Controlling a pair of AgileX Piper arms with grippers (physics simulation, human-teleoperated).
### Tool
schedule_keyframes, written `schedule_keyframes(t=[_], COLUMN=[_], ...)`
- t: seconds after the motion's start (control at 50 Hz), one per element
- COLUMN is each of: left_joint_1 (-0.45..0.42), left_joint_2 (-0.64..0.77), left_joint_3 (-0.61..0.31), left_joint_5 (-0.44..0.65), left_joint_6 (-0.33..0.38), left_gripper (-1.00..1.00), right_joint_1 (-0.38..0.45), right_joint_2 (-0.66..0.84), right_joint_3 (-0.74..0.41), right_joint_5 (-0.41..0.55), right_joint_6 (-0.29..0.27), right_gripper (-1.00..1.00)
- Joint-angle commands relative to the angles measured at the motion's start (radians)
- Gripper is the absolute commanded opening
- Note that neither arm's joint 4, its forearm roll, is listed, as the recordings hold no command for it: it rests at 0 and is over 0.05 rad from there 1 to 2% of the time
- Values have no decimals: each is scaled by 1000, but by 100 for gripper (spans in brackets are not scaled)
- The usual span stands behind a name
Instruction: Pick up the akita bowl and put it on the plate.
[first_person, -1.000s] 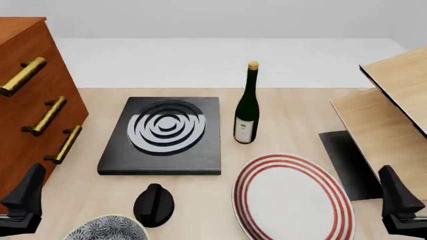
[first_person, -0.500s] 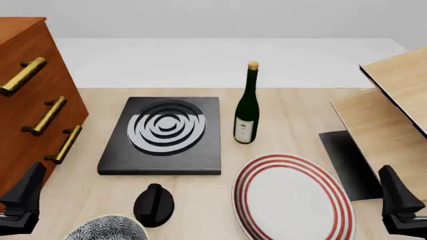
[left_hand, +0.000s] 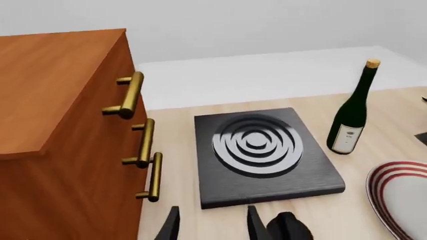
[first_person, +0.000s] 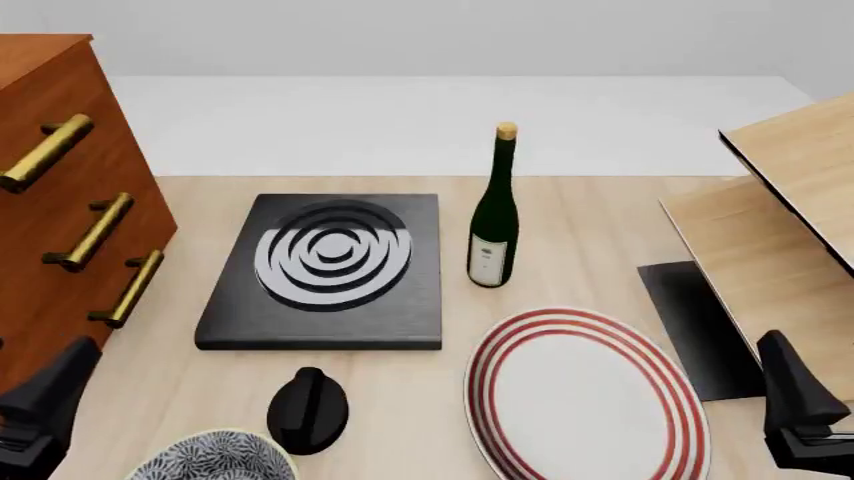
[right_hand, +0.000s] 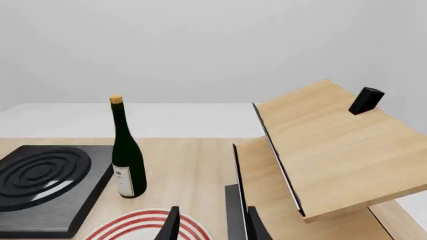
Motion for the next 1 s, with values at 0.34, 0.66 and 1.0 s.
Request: schedule_keyframes(t=[0.34, 0.66, 1.0], left_joint_1=[-114, -125, -141], left_joint_2=[91, 103, 160], left_joint_3=[12, -17, -26], left_joint_5=[170, 264, 289], left_joint_6=[-24, 61, 120], left_gripper=[100, 100, 100], right_joint_1=[0, 0, 0], right_joint_2=[0, 0, 0], right_joint_3=[0, 0, 0], right_joint_5=[0, 0, 0], right_joint_6=[0, 0, 0], right_gripper=[100, 100, 100])
